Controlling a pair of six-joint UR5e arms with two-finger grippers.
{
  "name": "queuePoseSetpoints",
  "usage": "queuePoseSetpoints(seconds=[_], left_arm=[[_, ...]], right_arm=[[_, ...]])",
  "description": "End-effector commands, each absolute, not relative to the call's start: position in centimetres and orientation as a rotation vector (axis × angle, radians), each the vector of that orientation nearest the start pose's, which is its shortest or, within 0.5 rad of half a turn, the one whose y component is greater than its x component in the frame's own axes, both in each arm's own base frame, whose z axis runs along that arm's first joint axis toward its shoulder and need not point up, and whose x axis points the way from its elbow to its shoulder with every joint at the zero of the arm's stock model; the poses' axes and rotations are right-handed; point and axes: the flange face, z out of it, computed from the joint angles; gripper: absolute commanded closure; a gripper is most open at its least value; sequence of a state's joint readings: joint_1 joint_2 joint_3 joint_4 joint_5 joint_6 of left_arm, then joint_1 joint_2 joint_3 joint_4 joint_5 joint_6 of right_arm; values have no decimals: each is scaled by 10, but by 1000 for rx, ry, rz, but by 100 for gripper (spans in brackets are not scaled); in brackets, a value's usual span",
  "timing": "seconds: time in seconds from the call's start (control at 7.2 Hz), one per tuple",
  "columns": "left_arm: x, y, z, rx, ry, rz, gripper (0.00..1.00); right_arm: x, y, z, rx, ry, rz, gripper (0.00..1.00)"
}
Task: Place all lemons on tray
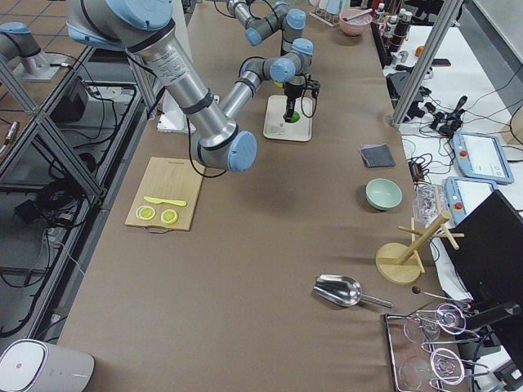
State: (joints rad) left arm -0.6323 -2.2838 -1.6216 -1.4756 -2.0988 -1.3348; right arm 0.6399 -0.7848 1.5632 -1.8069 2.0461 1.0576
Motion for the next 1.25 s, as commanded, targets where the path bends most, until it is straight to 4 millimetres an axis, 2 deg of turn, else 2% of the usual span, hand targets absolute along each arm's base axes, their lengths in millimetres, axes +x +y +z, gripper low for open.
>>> queuePoseSetpoints(seconds=[0.0,0.14,0.28,0.42,0.69,0.97,1.11], left_arm=[[540,-484,232,-173,822,-211,100],[548,-482,233,-164,810,-214,100],[557,-481,237,-152,807,-221,100],[570,-481,250,-149,818,-208,100],[576,-485,259,-124,829,-206,100],[576,-485,258,-123,831,-206,100],[576,-485,259,-123,829,-205,100]], right_arm=[[-541,-507,232,-78,-705,8,100],[-543,-506,230,-78,-711,12,100],[-553,-496,232,-83,-701,20,100],[-563,-488,235,-78,-686,17,100],[-586,-476,247,-61,-707,25,100],[-594,-467,253,-54,-704,15,100],[-594,-467,253,-53,-703,16,85]])
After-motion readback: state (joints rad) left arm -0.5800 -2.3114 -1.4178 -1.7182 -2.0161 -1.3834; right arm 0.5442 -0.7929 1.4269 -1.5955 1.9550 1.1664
